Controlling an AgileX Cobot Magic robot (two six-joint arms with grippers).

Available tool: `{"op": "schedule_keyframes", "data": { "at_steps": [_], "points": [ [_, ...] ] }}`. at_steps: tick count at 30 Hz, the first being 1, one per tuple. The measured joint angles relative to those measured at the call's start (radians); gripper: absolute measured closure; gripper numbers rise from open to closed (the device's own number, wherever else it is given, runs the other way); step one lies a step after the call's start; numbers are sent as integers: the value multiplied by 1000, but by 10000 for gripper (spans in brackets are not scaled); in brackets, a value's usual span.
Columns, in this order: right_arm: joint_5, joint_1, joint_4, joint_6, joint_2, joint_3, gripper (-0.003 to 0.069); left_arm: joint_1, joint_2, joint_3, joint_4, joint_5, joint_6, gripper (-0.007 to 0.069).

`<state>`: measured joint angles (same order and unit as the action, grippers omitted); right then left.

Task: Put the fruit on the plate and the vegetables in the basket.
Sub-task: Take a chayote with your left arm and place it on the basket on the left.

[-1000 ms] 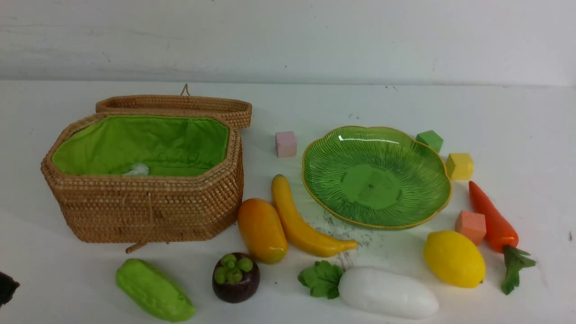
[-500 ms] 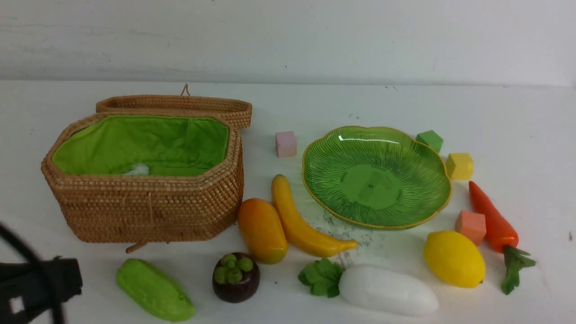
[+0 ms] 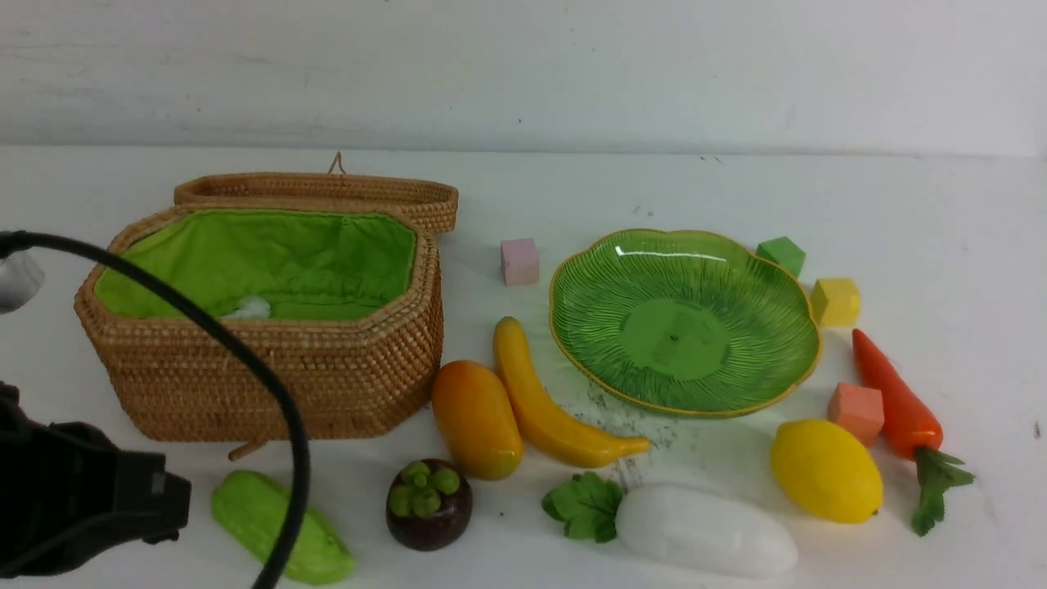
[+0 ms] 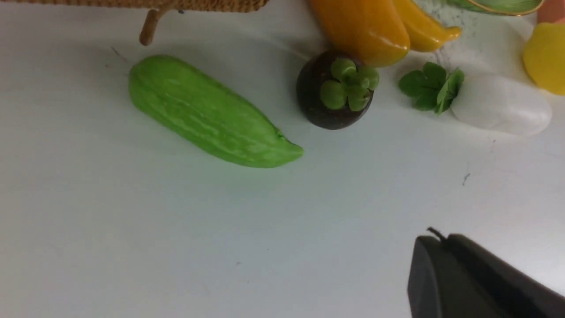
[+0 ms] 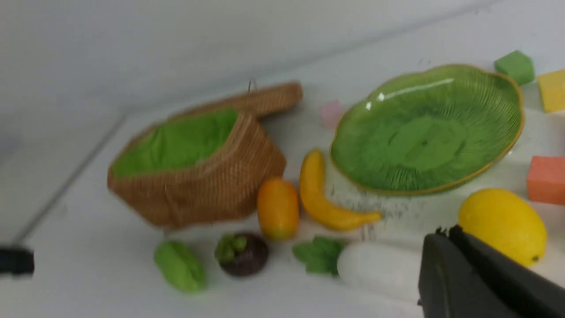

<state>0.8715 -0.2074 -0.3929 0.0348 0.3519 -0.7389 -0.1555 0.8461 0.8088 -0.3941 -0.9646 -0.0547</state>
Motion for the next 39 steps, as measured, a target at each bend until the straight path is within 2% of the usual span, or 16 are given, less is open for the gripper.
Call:
{"op": "schedule_keyframes", "data": {
  "at_steps": [5,7,9,10,11,12,13,14,18,20,24,25,28,30,33,39],
  "points": [
    [312,-21,11,-160,203,-305,673,-45,71,48,60,-40,-60,638],
    [354,-49,8,-187,245,-370,670,-103,97,51,96,-46,-116,638],
    [363,-90,2,-204,264,-402,668,-209,123,51,143,-49,-201,638],
    [363,-94,0,-205,265,-407,668,-221,123,51,148,-47,-201,638],
    [359,-128,-1,-214,271,-420,666,-331,147,51,211,-29,-318,638],
    [359,-132,-1,-216,271,-421,666,-343,147,51,219,-26,-318,638],
    [356,-154,-1,-218,272,-422,665,-422,170,51,297,-5,-440,638],
    [353,-164,0,-219,272,-423,664,-455,186,51,354,6,-520,638],
    [348,-174,15,-225,272,-424,662,-489,254,51,498,29,-729,616],
    [350,-175,21,-239,272,-424,659,-483,312,51,541,46,-788,552],
    [358,-175,21,-253,272,-424,657,-457,402,52,562,99,-812,378],
    [362,-175,21,-254,272,-424,657,-446,430,52,567,121,-814,298],
    [381,-175,14,-262,272,-424,654,-412,484,52,594,179,-822,145],
    [390,-175,14,-265,272,-424,654,-393,503,52,603,207,-837,74],
    [395,-175,13,-268,272,-424,650,-365,524,52,619,231,-856,-2],
    [395,-175,13,-269,272,-424,646,-358,531,3,635,303,-892,-8]
  ]
}}
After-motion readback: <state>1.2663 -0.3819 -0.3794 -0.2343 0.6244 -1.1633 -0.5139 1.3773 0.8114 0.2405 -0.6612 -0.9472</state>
